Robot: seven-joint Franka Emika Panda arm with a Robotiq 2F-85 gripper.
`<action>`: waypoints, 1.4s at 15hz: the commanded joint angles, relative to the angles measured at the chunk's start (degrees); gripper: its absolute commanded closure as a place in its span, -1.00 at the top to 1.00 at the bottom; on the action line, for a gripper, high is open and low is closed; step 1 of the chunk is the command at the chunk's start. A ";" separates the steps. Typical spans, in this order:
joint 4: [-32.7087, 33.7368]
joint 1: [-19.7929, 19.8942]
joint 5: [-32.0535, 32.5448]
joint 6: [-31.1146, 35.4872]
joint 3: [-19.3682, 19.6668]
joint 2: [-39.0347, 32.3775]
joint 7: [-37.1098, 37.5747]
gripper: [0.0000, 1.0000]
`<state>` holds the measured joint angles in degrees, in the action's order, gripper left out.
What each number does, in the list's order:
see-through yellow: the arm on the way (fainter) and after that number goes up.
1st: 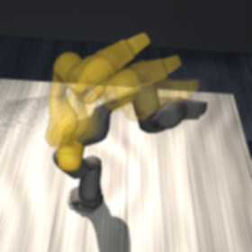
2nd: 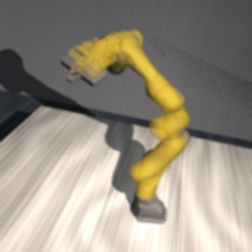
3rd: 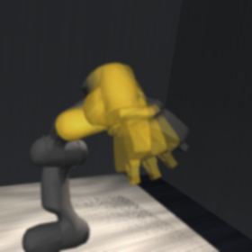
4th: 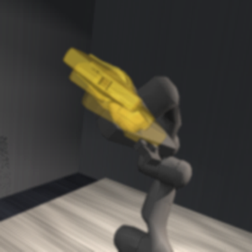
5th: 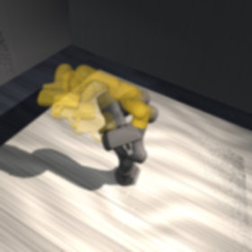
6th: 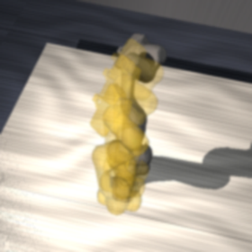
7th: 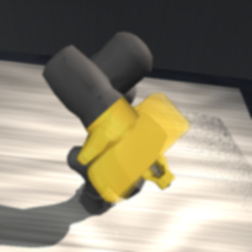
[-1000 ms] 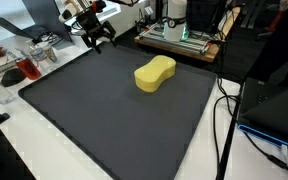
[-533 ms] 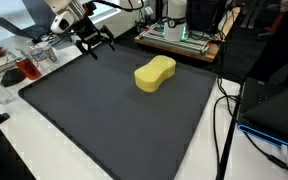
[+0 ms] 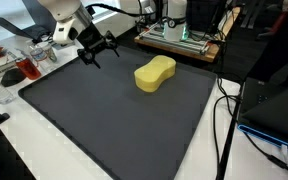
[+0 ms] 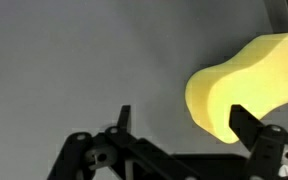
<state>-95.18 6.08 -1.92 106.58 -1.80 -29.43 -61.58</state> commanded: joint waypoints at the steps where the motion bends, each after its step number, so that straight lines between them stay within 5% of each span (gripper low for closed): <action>1: 3.02 -1.38 2.63 -1.51 -1.95 -1.57 -3.20 1.00; 13: 5.28 -8.49 8.57 -3.91 -6.28 -4.26 -13.42 1.00; 21: 3.90 -14.72 9.04 -2.14 -6.45 -2.51 1.58 1.00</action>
<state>-91.73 -6.66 5.76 104.88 -8.21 -32.76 -67.05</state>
